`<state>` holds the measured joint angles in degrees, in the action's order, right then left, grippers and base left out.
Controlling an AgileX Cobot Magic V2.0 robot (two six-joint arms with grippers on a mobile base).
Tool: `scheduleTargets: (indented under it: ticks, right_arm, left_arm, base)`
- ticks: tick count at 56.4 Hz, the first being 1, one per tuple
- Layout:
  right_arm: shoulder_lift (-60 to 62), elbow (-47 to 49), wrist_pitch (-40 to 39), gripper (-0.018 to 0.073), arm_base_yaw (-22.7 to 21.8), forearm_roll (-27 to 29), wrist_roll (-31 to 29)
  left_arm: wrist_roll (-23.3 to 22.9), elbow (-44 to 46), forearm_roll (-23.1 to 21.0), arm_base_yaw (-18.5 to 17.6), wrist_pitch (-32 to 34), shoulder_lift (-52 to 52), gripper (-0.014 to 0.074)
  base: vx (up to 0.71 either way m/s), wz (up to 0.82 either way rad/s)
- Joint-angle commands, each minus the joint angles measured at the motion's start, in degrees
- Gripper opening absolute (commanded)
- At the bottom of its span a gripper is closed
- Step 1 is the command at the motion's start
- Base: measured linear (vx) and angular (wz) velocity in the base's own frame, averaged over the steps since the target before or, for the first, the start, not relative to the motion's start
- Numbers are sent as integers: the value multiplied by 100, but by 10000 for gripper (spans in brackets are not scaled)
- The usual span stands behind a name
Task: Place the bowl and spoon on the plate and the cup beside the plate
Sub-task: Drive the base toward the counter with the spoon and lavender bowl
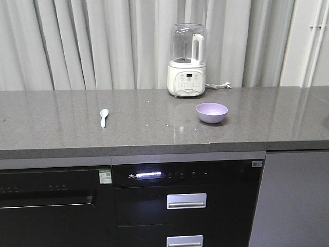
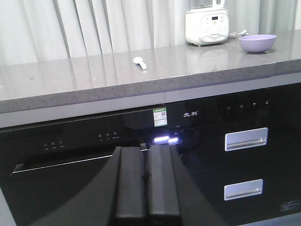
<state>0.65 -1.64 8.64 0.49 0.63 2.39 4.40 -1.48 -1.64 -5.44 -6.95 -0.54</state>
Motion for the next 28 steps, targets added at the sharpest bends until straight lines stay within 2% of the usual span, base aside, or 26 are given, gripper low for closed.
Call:
scheduleTargets:
  ticks: [1,28]
  right_arm:
    - [28,-36,-489,-8,-33,-63,-37]
    - [28,-36,-489,-8,-33,-63,-37]
  left_arm:
    - [-15,148,-47,-9,435,-96,-3]
    - [-15,148,-47,-9,435,-96,-3]
  base:
    - [0,0]
    - [0,0]
